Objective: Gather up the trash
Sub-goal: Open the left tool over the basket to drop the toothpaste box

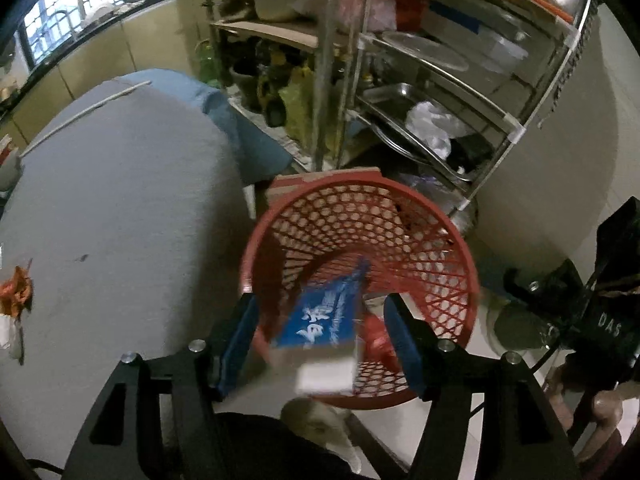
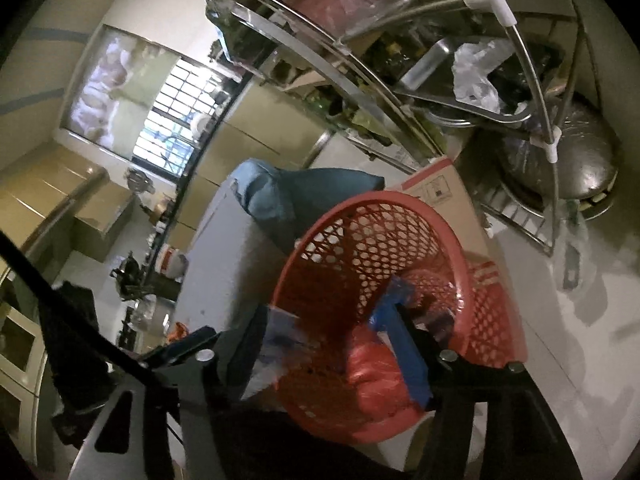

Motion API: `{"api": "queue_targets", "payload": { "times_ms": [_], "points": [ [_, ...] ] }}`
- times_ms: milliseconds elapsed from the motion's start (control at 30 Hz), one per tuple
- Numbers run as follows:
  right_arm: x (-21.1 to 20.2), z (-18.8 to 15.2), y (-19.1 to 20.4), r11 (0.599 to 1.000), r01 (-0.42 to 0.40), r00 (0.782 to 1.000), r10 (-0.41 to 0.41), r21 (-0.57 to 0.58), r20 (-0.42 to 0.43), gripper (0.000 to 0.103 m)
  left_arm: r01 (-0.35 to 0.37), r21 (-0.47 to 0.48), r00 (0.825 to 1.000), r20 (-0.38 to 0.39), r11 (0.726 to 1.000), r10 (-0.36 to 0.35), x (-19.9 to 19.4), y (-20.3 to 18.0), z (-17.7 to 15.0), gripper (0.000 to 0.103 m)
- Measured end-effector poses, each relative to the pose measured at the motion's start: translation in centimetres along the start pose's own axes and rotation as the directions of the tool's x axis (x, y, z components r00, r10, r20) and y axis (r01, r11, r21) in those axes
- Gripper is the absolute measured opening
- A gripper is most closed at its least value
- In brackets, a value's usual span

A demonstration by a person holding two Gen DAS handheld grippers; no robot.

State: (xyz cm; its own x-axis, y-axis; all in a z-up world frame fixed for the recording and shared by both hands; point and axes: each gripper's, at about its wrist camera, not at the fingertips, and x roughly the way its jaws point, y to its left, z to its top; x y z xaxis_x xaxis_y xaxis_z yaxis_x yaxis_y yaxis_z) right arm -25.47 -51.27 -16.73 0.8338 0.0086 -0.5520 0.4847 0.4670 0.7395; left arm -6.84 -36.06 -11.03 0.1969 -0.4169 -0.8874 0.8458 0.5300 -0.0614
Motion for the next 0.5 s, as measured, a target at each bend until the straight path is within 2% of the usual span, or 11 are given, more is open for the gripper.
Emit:
{"api": "queue_targets", "payload": {
  "times_ms": [133, 300, 400, 500],
  "points": [
    [0.1, -0.2, 1.9, 0.999, -0.02, 1.0, 0.021, -0.049, 0.003, 0.067, -0.041, -0.025, 0.999, 0.023, 0.999, 0.042, -1.7, 2.0, -1.1, 0.066],
    [0.9, -0.8, 5.1, 0.991, -0.049, 0.999, 0.047, -0.123, -0.024, 0.067, -0.111, -0.081, 0.993, 0.042, 0.991, 0.115, -4.7, 5.8, -4.4, 0.066],
    [1.8, -1.6, 7.1, 0.984, -0.062, 0.997, 0.054, -0.165, -0.05, 0.067, -0.16, -0.129, 0.984, 0.057, 0.979, 0.168, -6.4, 8.4, -6.8, 0.066],
    [3.0, -2.8, 9.2, 0.976, -0.084, 0.993, 0.066, -0.201, -0.094, 0.067, -0.238, -0.187, 0.965, 0.066, 0.953, 0.253, -8.3, 11.4, -9.9, 0.066]
  ]
}}
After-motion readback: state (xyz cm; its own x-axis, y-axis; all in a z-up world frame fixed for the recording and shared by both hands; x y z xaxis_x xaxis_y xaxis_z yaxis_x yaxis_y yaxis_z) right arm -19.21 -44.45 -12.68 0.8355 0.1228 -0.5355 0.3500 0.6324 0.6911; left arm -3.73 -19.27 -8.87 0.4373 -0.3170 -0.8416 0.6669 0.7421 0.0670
